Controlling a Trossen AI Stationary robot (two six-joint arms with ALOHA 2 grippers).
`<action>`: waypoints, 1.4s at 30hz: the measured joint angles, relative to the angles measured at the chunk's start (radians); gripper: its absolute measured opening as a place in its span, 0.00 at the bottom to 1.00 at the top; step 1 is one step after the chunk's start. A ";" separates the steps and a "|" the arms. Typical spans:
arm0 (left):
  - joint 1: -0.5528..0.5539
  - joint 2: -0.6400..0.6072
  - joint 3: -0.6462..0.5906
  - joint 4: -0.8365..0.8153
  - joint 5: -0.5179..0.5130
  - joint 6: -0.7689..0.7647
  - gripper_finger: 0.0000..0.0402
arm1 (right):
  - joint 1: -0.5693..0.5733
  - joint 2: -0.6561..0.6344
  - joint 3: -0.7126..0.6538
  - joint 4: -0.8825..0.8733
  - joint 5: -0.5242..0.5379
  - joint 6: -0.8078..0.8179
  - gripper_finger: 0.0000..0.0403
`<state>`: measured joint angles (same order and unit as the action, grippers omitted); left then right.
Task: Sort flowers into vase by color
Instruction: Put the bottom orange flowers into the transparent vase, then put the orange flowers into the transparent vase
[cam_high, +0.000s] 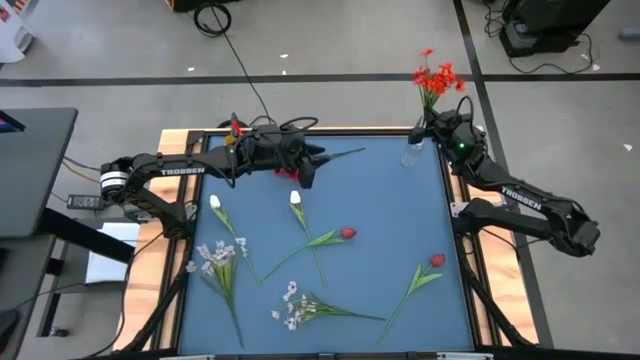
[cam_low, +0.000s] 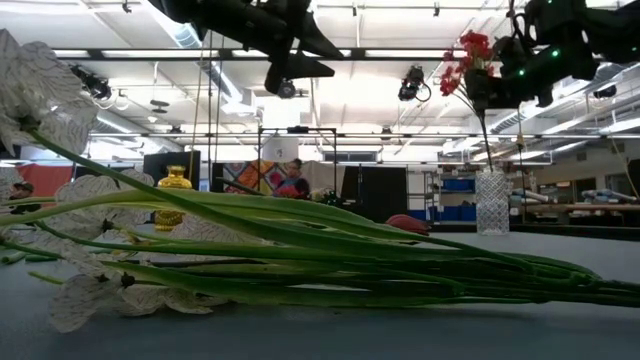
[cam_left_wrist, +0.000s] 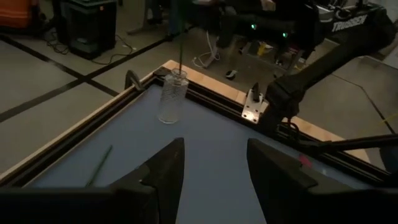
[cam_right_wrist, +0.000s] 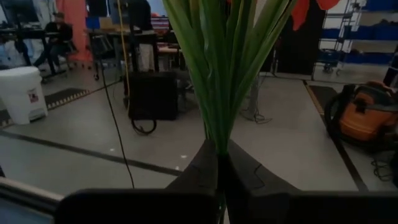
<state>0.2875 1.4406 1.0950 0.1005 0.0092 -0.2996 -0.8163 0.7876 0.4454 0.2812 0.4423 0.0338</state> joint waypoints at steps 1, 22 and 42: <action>0.001 0.000 0.000 0.000 -0.010 0.000 0.45 | 0.000 0.002 -0.004 -0.002 0.000 0.000 0.04; 0.001 0.000 0.000 -0.119 -0.148 -0.178 0.45 | -0.003 0.015 0.257 -0.799 -0.075 0.261 0.37; -0.088 -0.028 0.000 -0.871 -0.004 -0.565 0.45 | 0.083 0.103 0.535 -1.373 -0.623 0.569 0.37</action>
<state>0.1994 1.4122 1.0946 -0.7702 0.0053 -0.8651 -0.7329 0.8906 0.9808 -1.0921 -0.1810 0.6029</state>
